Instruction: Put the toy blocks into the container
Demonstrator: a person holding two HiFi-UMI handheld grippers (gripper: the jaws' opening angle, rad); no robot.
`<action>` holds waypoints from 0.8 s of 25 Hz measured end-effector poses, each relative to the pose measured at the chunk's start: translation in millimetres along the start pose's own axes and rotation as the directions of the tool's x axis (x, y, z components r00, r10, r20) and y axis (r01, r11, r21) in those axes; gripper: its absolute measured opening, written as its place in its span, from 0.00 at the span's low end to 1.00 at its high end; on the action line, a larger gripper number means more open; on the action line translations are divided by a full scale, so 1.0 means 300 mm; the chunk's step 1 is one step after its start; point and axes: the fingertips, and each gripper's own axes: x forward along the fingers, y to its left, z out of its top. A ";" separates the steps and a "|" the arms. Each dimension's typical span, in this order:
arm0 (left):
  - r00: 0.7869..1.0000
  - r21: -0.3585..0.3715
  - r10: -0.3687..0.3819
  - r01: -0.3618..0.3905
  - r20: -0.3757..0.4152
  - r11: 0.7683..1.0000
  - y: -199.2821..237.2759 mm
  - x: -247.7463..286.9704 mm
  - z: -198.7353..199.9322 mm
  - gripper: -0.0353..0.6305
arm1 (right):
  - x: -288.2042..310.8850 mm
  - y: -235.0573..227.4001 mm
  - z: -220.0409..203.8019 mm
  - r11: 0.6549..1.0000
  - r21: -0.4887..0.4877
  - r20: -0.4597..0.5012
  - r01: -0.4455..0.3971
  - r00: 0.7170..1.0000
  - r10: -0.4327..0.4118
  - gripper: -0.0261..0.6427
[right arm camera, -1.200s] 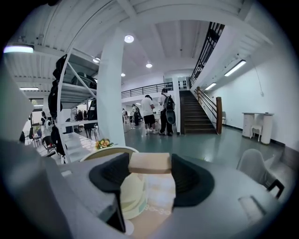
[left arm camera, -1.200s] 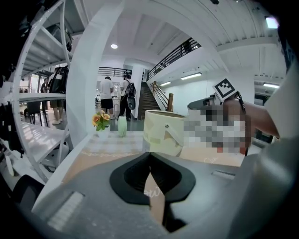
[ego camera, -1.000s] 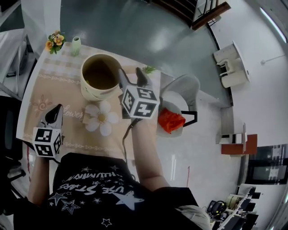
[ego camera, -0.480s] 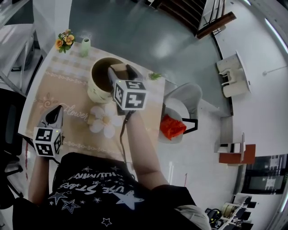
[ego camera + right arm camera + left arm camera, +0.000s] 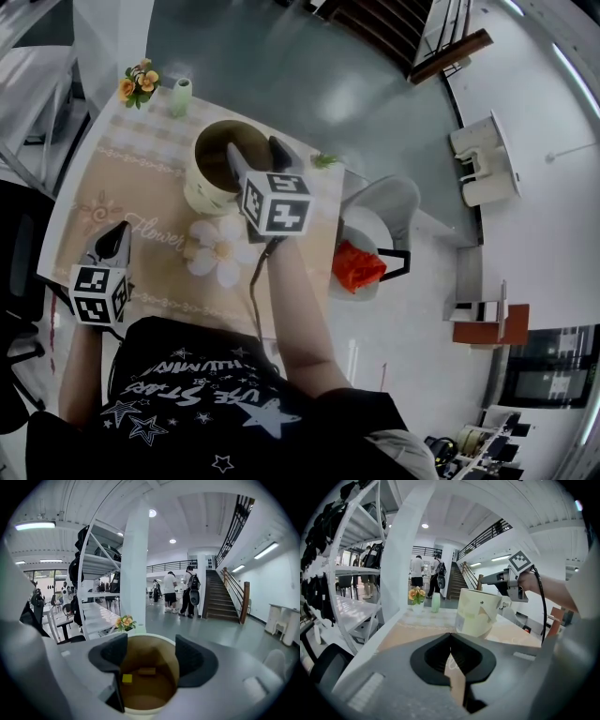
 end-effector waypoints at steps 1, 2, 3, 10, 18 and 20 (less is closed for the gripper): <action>1.000 0.000 0.000 0.000 -0.001 1.000 -0.002 -0.002 -0.001 0.07 | -0.009 0.002 0.000 1.000 0.004 0.004 -0.001 1.000 0.001 0.51; 1.000 0.001 -0.001 0.001 -0.002 1.000 -0.004 -0.003 -0.001 0.07 | -0.017 0.005 0.000 1.000 0.007 0.008 -0.003 1.000 0.002 0.51; 1.000 0.002 -0.003 0.003 -0.003 1.000 -0.007 -0.005 -0.003 0.07 | -0.026 0.009 0.000 1.000 0.010 0.012 -0.004 1.000 0.004 0.51; 1.000 0.008 -0.006 0.006 -0.012 1.000 -0.025 -0.022 -0.023 0.07 | -0.101 0.082 0.002 0.999 0.004 0.067 -0.051 0.997 0.050 0.51; 1.000 0.015 -0.001 0.001 -0.020 1.000 -0.060 -0.056 -0.049 0.07 | -0.174 0.179 -0.048 0.993 0.003 0.082 -0.122 0.989 0.121 0.51; 1.000 0.016 0.000 0.001 -0.025 1.000 -0.073 -0.066 -0.063 0.07 | -0.198 0.202 -0.078 0.990 0.002 0.076 -0.141 0.987 0.140 0.51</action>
